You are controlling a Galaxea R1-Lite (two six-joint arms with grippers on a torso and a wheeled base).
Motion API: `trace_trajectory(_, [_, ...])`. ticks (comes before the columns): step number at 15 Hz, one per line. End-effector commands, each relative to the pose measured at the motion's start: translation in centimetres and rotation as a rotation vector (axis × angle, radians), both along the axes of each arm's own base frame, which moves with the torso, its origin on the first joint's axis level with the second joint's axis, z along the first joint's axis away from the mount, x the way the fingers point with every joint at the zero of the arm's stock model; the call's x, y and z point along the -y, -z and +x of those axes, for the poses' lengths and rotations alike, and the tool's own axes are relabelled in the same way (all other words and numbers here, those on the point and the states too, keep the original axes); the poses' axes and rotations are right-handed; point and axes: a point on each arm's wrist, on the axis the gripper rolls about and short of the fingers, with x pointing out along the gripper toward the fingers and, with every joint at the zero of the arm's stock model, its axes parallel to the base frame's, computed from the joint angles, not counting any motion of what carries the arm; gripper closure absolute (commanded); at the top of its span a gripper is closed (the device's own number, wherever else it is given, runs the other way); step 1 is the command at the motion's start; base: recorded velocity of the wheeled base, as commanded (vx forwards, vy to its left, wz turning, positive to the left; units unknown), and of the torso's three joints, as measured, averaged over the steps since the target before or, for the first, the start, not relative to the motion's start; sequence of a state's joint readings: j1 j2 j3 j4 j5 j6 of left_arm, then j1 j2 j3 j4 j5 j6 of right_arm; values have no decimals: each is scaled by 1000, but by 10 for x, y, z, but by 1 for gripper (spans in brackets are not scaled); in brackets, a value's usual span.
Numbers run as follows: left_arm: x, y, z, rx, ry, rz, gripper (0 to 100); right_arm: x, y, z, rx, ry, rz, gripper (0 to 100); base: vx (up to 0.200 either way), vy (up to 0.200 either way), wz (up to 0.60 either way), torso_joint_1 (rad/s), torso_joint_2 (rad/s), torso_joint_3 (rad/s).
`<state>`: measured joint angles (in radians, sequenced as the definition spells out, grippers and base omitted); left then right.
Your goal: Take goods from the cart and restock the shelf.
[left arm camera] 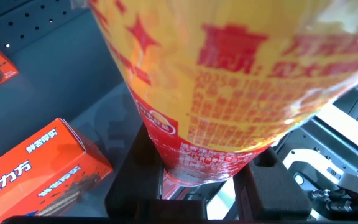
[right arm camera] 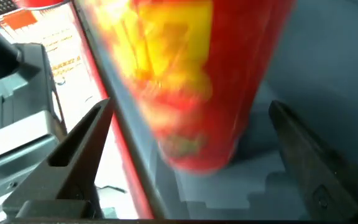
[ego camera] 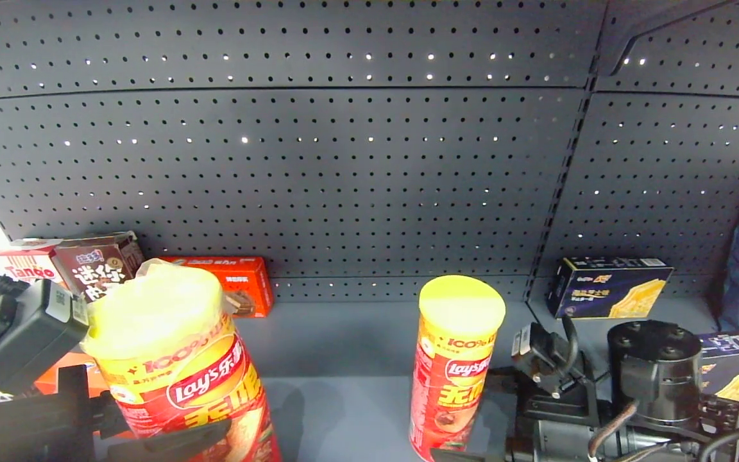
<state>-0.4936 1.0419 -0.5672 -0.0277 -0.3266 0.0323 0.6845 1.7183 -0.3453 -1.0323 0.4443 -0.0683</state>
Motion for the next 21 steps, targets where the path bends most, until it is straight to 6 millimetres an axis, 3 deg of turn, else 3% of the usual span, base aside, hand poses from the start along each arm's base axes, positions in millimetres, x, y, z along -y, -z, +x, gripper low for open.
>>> trace_trajectory(1, [0, 0, 0, 2, 0, -1, 100, 15, -10, -11, 26, 18, 22, 0, 0, 0, 0, 0, 0, 0])
trace_trajectory(5, [0, -1, -1, 4, 0, -3, 100, 42, -42, -31, 145, 70, 112, 0, 0, 0, 0, 0, 0, 0])
trace_trajectory(9, [0, -1, -1, 8, -1, -3, 100, 89, -86, -33, 345, 424, 204, 0, 0, 0, 0, 0, 0, 0])
trace_trajectory(11, [-1, -2, -1, 9, 0, -5, 100, 121, -92, -48, 411, 613, 203, 0, 0, 0, 0, 0, 0, 0])
trace_trajectory(12, [-1, -1, -1, 9, 0, -5, 100, 129, -92, -56, 422, 656, 198, 0, 0, 0, 0, 0, 0, 0])
trace_trajectory(14, [0, -2, -1, 13, 0, -5, 100, 148, -81, -97, 450, 781, 183, 0, 0, 0, 0, 0, 0, 0])
trace_trajectory(17, [0, -3, -1, 19, 3, -7, 100, 157, -49, -145, 415, 928, 141, 0, 0, 0, 0, 0, 0, 0])
trace_trajectory(21, [-3, 1, -6, 16, 3, -6, 100, 167, -9, -191, 366, 1163, 62, 0, 0, 0, 0, 0, 0, 0])
